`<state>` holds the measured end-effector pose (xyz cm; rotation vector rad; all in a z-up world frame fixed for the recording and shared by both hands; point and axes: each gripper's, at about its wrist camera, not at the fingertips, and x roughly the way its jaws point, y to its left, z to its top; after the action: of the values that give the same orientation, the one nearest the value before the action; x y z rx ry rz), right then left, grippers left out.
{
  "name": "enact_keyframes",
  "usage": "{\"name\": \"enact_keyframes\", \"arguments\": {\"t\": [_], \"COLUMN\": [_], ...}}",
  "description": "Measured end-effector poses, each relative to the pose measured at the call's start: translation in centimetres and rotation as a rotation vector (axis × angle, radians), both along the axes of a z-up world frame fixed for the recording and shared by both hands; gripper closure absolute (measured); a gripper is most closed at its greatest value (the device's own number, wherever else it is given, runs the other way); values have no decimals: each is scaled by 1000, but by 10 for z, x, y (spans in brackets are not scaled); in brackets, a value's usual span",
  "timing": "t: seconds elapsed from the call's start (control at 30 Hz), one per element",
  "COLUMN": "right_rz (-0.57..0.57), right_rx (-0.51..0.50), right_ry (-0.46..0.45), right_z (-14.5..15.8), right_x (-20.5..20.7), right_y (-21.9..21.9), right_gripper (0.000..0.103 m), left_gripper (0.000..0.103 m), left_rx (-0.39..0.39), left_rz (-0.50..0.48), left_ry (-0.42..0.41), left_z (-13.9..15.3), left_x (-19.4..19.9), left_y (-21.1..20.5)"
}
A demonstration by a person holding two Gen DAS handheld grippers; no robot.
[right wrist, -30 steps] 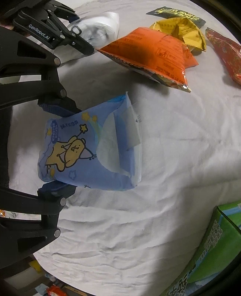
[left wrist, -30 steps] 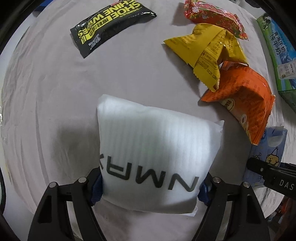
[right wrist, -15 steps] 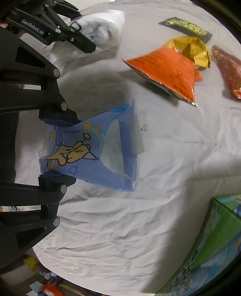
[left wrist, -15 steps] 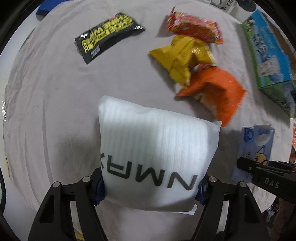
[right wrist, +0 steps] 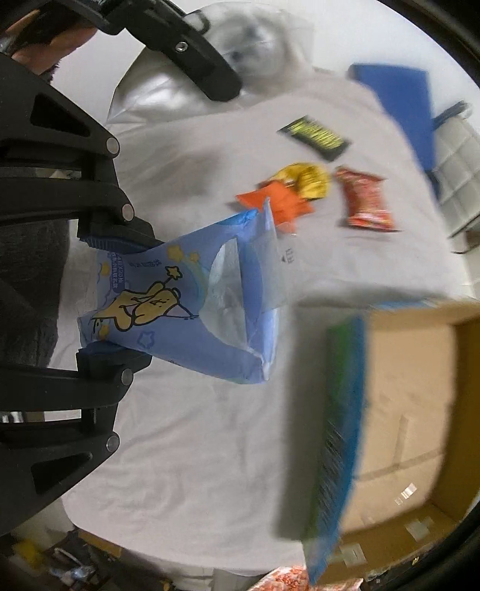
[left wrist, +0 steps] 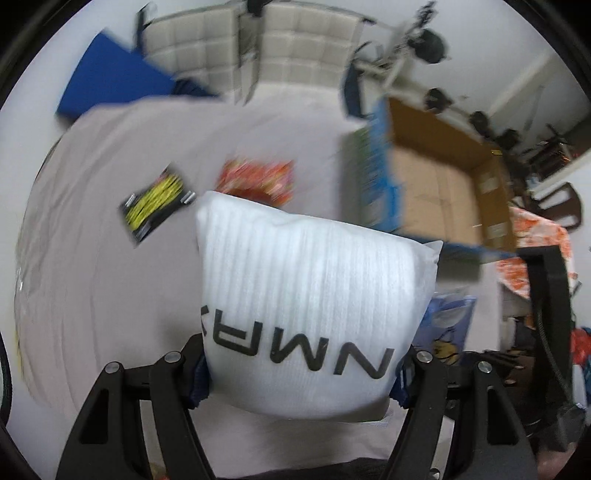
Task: Organize soft objects
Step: 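Carry both packets into the box and open both tools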
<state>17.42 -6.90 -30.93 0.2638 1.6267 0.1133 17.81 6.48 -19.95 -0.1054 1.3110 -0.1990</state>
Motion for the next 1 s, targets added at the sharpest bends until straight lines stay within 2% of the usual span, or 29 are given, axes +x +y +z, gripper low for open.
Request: {"name": "enact_keyframes", "arguments": {"t": [0.1,0.2,0.33,0.47,0.57,0.6,0.77,0.87,1.0], "right_rz": [-27,-54,-89,-124,-117,-100,-50,-21,15], "right_rx": [27,37,6,-43,-66,-74,-95,-112,-121], "right_ry": [-67,-132,-211,-239,-226,-215,-146,-115,-89], "right_z": [36,71,108,111,94,83,27,-4,-29], "right_x": [7,17,35,74,108,124,186,215,240], "right_y": [-41,-84,-144,-204,-236,-245,-276,-280,-283], "right_gripper": [63,63,63,63,63,63,63,63,62], "left_gripper": [32,32,32,32,32,32,32,32,32], "left_rx": [-37,-69,-127,-190,-209,-206,-165,-154,-155], "left_rz": [-55,-100,-130,-115,-88,-78,-39,-25,-26], "left_ry": [-46,-66,-31,56,132,150,255,301,358], "left_z": [30,47,40,8,-23,-28,-90,-117,-144], "left_x": [13,31,74,122,162,170,220,238,251], "left_y": [-42,-83,-135,-174,-208,-216,-248,-258,-268]}}
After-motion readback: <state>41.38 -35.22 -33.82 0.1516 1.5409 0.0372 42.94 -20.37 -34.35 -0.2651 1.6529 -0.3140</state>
